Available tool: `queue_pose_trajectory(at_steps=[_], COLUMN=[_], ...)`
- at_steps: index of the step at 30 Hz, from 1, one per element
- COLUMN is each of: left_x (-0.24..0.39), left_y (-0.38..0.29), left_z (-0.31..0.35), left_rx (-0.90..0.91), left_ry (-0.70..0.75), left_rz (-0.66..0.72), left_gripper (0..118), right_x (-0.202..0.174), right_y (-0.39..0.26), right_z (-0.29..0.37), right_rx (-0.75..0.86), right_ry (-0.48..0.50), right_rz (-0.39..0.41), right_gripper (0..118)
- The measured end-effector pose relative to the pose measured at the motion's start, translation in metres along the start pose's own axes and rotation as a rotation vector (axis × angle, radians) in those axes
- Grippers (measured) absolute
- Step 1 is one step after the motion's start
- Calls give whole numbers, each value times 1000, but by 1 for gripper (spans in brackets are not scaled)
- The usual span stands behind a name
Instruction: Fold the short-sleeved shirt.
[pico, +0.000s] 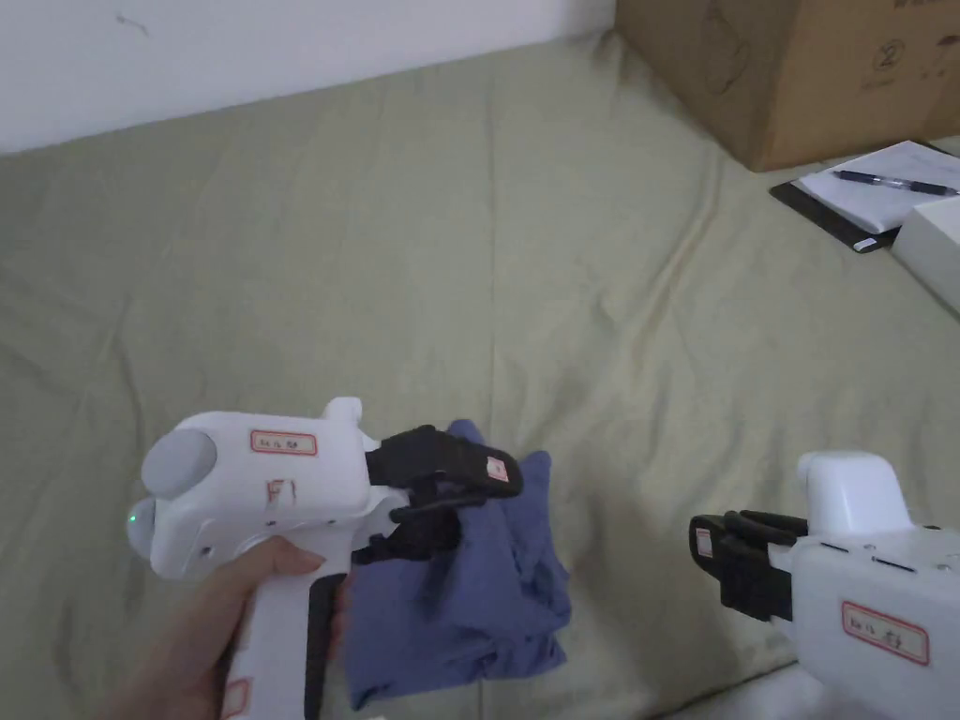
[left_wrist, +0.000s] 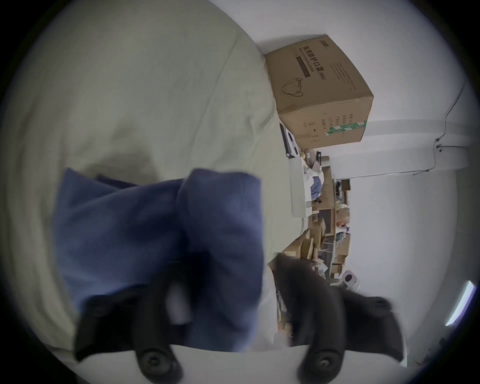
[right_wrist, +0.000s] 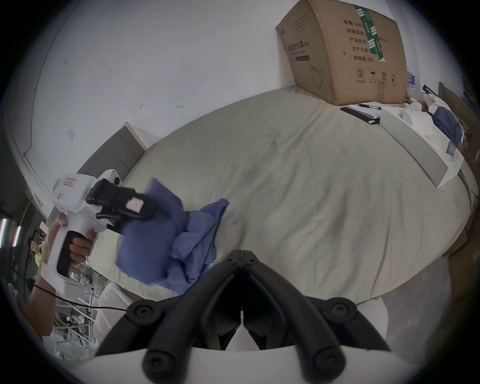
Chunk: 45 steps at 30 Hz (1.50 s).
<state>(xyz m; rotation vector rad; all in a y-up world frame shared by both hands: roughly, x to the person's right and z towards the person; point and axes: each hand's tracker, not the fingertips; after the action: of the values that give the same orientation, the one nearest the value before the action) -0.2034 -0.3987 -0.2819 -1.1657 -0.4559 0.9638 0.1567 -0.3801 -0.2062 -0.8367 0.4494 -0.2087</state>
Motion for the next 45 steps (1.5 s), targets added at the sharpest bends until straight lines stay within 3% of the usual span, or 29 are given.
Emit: queue_pose_trajectory(at_steps=[1, 2, 8, 10, 11, 13, 14, 21, 26, 30, 33, 38, 43, 44, 45], left_x=[2, 4, 6, -3, -7, -12, -12, 7, 11, 4, 13, 30, 23, 17, 10], left_y=[-6, -7, -13, -11, -14, -18, -19, -21, -22, -30, -35, -40, -34, -33, -31], left_z=[-2, -1, 48, 61, 66, 69, 66, -2, -76, -116, -127, -87, 18, 39, 57], left_rx=[1, 4, 121, 122, 128, 168, 169, 31, -84, -167, -181, -148, 91, 135, 163], left_ry=[-14, -11, 105, 165, 165, 174, 178, 165, 277, 217, 226, 128, 70, 74, 73], left_rz=[3, 6, -68, -64, -56, -51, -59, -190, -280, -174, -230, -299, -289, -280, -272], left_gripper=[111, 118, 118, 110, 98, 27, 10, 10, 9, 9, 9, 9, 9, 14, 39], right_x=[4, 8, 23, 24, 24, 22, 21, 15, 22, 27, 27, 20, -12, -22, -32], right_y=[0, 1, 0, -2, -3, -4, -5, -7, -9, -11, -10, -5, 6, 7, 8], right_z=[2, 4, 4, 1, -1, -5, -6, -10, -7, -1, 1, -1, -22, -30, -38], right_rx=[4, 8, 9, 3, 1, -9, -13, -33, -40, -41, -39, -35, -61, -70, -80], right_ry=[-5, -8, -23, -19, -16, -7, -6, 9, -14, -28, -43, -17, 65, 85, 107], right_rz=[-8, -16, -42, -51, -54, -53, -49, -26, -32, -38, -28, -11, 82, 107, 139], right_gripper=[0, 0, 0, 0, 0, 0, 0, 0, 0, 0, 0, 0, 0, 0, 0])
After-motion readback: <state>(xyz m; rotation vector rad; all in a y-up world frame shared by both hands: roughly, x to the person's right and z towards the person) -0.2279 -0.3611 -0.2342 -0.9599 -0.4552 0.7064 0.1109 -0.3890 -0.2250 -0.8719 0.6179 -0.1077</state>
